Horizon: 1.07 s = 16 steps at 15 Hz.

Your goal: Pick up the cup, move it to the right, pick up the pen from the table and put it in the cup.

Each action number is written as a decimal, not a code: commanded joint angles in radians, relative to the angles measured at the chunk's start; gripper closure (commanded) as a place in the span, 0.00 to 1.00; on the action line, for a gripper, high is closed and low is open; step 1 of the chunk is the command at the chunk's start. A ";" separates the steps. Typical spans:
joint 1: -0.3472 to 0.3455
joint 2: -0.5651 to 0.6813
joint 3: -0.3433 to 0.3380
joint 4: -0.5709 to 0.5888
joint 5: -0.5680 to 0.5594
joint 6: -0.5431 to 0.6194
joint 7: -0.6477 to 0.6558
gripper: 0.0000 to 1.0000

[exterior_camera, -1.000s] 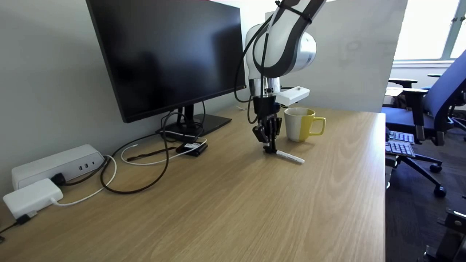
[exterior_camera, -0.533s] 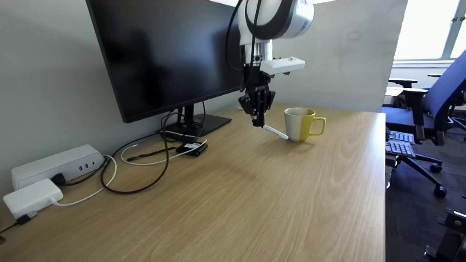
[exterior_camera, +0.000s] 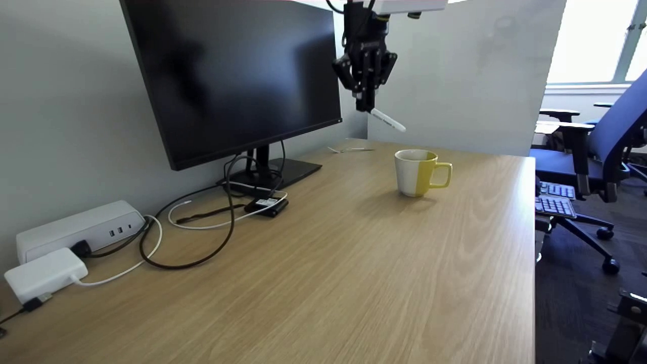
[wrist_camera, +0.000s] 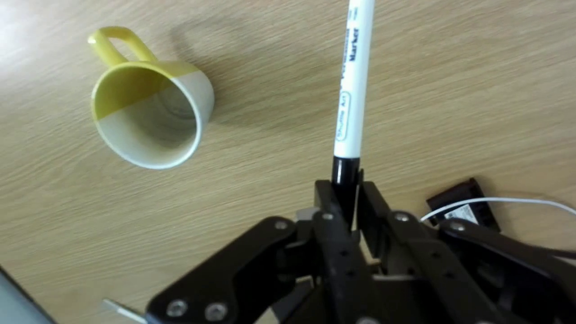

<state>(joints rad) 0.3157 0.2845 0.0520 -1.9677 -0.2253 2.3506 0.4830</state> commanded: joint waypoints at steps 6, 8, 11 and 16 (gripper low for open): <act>-0.026 -0.264 0.021 -0.236 -0.605 -0.035 0.575 0.96; -0.040 -0.268 0.039 -0.262 -0.725 -0.064 0.693 0.96; -0.053 -0.254 0.057 -0.286 -0.869 -0.108 0.833 0.96; -0.068 -0.242 0.074 -0.312 -1.012 -0.163 0.986 0.96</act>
<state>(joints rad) 0.2762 0.0386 0.0945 -2.2734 -1.1628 2.2209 1.3938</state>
